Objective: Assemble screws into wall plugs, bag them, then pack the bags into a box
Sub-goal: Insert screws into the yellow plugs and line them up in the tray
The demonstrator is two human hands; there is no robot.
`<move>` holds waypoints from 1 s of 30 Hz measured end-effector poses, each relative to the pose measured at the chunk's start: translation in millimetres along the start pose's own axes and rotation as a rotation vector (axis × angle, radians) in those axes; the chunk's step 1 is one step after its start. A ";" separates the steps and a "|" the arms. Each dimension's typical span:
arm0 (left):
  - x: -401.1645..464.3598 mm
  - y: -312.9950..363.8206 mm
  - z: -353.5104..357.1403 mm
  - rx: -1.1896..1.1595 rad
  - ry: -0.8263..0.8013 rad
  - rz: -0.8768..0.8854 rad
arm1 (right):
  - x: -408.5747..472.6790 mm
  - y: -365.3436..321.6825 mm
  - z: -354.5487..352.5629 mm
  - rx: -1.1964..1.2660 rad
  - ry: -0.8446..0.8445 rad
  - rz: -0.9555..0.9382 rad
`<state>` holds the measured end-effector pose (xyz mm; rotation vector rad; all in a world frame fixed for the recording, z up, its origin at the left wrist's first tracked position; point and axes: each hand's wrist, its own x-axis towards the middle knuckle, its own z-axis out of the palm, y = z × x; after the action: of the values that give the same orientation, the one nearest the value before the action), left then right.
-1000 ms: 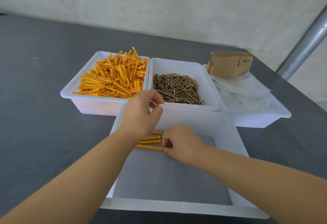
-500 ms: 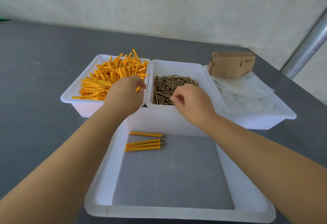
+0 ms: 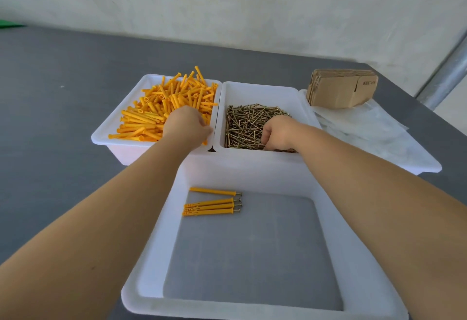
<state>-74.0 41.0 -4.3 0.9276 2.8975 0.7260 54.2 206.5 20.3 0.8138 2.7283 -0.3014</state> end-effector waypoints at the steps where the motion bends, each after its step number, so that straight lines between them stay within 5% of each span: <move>1: 0.1 0.6 -0.6 0.009 0.001 -0.011 | 0.3 1.0 1.0 0.019 0.022 -0.008; 8: -0.6 9.7 -2.7 0.146 -0.098 -0.003 | -0.3 12.1 11.2 0.212 0.316 0.049; 16: -12.5 10.7 -10.3 0.050 0.043 -0.032 | -10.4 14.2 16.7 0.342 0.592 -0.005; 23: -27.4 7.7 -19.3 -0.347 0.528 0.160 | -35.2 15.1 18.2 0.675 0.615 -0.064; 30: -17.1 5.7 -16.3 -0.374 0.429 0.172 | -63.0 11.0 23.9 0.863 0.537 -0.058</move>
<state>-59.3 28.7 10.5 1.0894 2.8621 1.5919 115.8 177.3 16.8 1.1355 3.0809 -1.5420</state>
